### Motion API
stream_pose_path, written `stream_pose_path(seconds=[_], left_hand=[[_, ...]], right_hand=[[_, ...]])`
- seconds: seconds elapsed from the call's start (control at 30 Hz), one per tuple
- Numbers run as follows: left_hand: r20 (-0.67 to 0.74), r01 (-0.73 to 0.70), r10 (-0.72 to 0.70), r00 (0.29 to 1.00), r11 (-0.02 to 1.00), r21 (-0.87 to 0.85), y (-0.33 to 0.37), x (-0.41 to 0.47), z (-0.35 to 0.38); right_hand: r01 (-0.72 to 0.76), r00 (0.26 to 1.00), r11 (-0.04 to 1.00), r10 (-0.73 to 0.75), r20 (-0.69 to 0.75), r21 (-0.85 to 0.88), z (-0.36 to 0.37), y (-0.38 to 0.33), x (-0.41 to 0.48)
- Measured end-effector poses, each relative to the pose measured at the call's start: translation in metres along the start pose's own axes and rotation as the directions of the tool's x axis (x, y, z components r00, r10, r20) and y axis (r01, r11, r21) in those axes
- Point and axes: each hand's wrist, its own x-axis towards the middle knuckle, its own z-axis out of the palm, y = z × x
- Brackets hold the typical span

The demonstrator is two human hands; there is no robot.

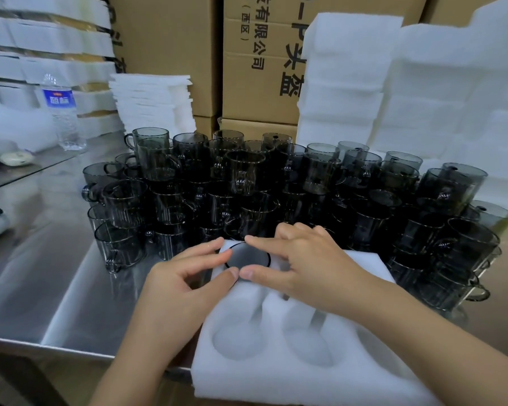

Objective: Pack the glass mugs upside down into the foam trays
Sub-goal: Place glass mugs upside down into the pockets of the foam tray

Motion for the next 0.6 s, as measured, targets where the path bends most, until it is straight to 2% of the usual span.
stream_pose_path(seconds=[0.17, 0.23, 0.3, 0.33, 0.43, 0.5, 0.57, 0.6], left_hand=[[-0.019, -0.164, 0.169, 0.985, 0.973, 0.161, 0.005, 0.01, 0.0], [-0.027, -0.299, 0.314, 0.949, 0.925, 0.233, 0.008, 0.015, 0.004], [0.036, -0.401, 0.404, 0.914, 0.89, 0.216, 0.011, 0.019, 0.008], [0.076, -0.403, 0.396, 0.915, 0.899, 0.172, 0.012, 0.021, 0.009], [0.169, -0.227, 0.22, 0.961, 0.973, 0.026, 0.011, 0.024, 0.008], [0.161, -0.193, 0.183, 0.97, 0.98, 0.045, 0.009, 0.023, 0.008], [0.143, -0.193, 0.185, 0.972, 0.98, 0.046, 0.007, 0.022, 0.009], [0.143, -0.201, 0.195, 0.97, 0.979, 0.028, 0.006, 0.022, 0.009]], right_hand=[[-0.009, 1.0, 0.999, 0.009, -0.004, 0.04, 0.0, 0.002, 0.001], [-0.008, 1.0, 0.999, 0.009, -0.025, 0.032, 0.001, 0.003, 0.001], [0.005, 0.999, 1.0, -0.004, -0.054, 0.021, 0.002, 0.002, 0.001], [0.015, 0.998, 1.0, -0.014, -0.067, 0.02, 0.003, 0.002, 0.001], [0.05, 0.994, 0.994, -0.04, -0.105, 0.093, 0.003, 0.002, -0.002], [0.041, 0.99, 0.96, -0.002, -0.143, 0.277, 0.0, 0.003, -0.004], [0.055, 0.958, 0.87, 0.092, -0.271, 0.489, -0.008, 0.005, 0.001], [0.083, 0.923, 0.838, 0.139, -0.358, 0.539, -0.014, 0.006, 0.006]])
